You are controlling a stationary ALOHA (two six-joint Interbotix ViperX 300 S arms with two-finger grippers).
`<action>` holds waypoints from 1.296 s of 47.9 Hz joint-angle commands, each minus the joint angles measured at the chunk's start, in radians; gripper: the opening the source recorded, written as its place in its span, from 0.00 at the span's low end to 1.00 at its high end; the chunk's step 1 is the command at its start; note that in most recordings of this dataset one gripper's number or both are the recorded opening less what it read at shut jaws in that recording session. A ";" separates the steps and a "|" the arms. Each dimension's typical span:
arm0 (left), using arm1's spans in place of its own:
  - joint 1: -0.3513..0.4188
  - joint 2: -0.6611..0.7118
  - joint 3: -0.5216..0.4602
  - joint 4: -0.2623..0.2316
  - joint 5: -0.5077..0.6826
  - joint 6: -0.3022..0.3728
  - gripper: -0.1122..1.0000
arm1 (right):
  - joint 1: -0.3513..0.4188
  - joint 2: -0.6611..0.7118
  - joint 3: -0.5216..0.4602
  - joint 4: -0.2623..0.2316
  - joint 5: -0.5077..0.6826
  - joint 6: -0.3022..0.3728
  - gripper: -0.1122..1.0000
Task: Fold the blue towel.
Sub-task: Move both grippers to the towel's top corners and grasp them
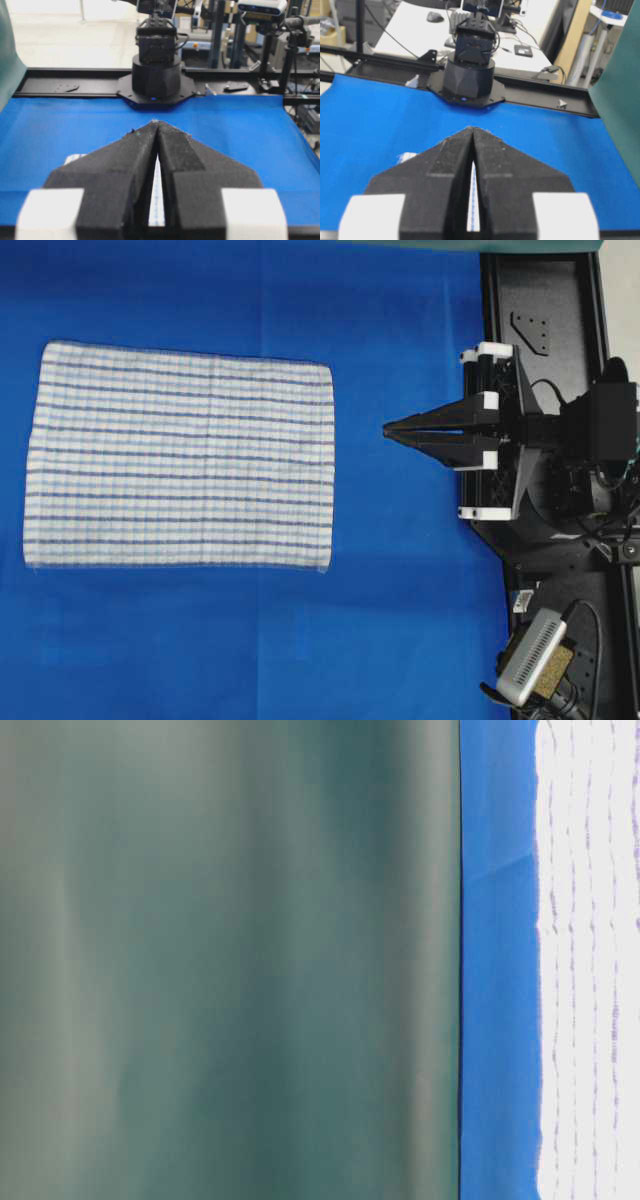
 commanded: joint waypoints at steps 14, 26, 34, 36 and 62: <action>0.127 0.058 -0.020 -0.026 0.058 0.003 0.10 | -0.172 0.091 -0.077 0.006 0.132 0.008 0.20; 0.291 0.213 -0.017 -0.026 0.063 0.003 0.11 | -0.328 0.244 -0.087 0.035 0.149 0.046 0.21; 0.377 0.354 -0.021 -0.029 0.048 0.000 0.25 | -0.393 0.367 -0.098 0.037 0.158 0.066 0.29; 0.393 0.391 -0.025 -0.029 0.040 0.000 0.33 | -0.402 0.400 -0.101 0.037 0.158 0.066 0.38; 0.509 0.890 -0.061 -0.029 -0.216 0.002 0.71 | -0.538 0.822 -0.087 0.060 -0.055 0.066 0.80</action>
